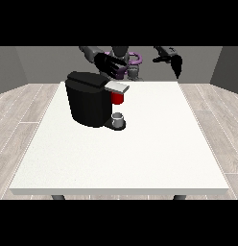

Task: Insert the coffee pod into the coffee machine and close the lid

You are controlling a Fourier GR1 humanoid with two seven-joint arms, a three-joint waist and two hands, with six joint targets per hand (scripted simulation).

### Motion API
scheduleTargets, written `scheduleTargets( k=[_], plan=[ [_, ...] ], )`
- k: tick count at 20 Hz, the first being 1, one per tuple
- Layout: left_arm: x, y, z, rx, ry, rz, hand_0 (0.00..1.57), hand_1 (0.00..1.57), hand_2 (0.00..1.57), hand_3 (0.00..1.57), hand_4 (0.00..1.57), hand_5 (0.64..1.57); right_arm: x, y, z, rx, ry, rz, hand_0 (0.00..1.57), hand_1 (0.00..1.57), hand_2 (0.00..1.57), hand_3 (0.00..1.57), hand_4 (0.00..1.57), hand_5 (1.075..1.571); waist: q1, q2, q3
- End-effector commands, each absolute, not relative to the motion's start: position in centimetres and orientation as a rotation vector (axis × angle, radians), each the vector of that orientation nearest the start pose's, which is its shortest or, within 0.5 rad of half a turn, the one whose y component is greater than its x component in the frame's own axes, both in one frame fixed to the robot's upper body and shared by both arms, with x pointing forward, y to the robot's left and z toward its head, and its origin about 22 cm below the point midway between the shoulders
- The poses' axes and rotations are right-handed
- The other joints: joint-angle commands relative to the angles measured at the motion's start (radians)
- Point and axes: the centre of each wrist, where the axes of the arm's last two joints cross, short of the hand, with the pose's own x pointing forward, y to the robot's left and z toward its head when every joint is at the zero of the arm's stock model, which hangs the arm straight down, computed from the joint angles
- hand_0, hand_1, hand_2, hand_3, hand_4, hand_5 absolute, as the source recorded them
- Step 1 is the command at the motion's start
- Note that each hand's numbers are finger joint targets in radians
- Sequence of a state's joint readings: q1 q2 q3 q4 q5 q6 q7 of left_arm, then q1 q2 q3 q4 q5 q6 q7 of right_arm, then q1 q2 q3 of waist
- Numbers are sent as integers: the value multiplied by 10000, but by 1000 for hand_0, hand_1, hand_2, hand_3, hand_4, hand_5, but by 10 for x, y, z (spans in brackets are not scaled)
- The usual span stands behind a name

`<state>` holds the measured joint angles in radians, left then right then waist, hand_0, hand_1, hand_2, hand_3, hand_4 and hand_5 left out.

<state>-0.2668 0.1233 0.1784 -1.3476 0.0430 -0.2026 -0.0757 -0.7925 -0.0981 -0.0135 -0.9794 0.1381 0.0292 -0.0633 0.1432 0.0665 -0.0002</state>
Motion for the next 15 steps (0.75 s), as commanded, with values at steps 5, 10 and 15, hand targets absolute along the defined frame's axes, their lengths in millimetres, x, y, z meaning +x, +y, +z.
scheduleTargets(
  k=[5,10,15],
  plan=[
    [304,269,23,-614,-17248,-1574,0,0,0,0,196,1571,403,-143,105,895,-18661,4444,0,0,0,0,67,1571,-247,-143,3],
    [303,277,-5,-577,-16739,-875,0,0,0,0,145,1571,354,-106,57,2596,-18067,4448,0,0,0,0,275,1571,-770,-999,0],
    [286,284,-15,17,-16411,-387,0,0,0,0,192,1571,322,-136,8,2840,-17378,2855,0,0,0,0,157,1571,-1454,-1516,3]
  ],
)
